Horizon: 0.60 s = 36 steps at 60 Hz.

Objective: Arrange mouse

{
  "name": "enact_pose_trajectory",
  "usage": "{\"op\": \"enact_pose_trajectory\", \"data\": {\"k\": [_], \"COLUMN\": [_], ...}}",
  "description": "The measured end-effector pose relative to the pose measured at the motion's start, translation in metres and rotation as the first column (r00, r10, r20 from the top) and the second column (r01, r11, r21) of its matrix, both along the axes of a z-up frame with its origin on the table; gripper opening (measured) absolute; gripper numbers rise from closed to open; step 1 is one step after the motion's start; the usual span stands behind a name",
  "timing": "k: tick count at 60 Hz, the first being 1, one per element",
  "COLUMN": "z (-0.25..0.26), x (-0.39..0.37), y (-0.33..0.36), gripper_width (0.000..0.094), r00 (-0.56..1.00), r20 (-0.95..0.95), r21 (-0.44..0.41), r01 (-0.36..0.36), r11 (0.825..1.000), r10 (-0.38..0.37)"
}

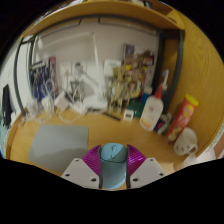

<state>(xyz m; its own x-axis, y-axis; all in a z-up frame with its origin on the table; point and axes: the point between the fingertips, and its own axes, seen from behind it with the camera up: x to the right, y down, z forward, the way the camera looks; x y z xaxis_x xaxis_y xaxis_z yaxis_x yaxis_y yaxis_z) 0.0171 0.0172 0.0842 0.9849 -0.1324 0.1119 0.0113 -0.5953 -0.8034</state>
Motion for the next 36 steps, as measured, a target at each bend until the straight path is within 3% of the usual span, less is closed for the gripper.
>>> {"op": "enact_pose_trajectory", "data": {"k": [9, 17, 25, 36], "z": [0.100, 0.145, 0.133, 0.052], "x": [-0.018, -0.063, -0.118, -0.171], "y": [0.046, 0.082, 0.110, 0.123], "gripper_width": [0.0310, 0.0307, 0.0308, 0.0307], "r00": [0.999, 0.998, 0.991, 0.978], "r20": [0.035, 0.027, 0.010, -0.041], "r21": [0.170, 0.239, 0.220, 0.100], "r01": [0.001, -0.059, -0.134, -0.200], "r11": [0.986, 0.969, 0.966, 0.975], "r10": [-0.007, 0.054, 0.135, 0.205]}}
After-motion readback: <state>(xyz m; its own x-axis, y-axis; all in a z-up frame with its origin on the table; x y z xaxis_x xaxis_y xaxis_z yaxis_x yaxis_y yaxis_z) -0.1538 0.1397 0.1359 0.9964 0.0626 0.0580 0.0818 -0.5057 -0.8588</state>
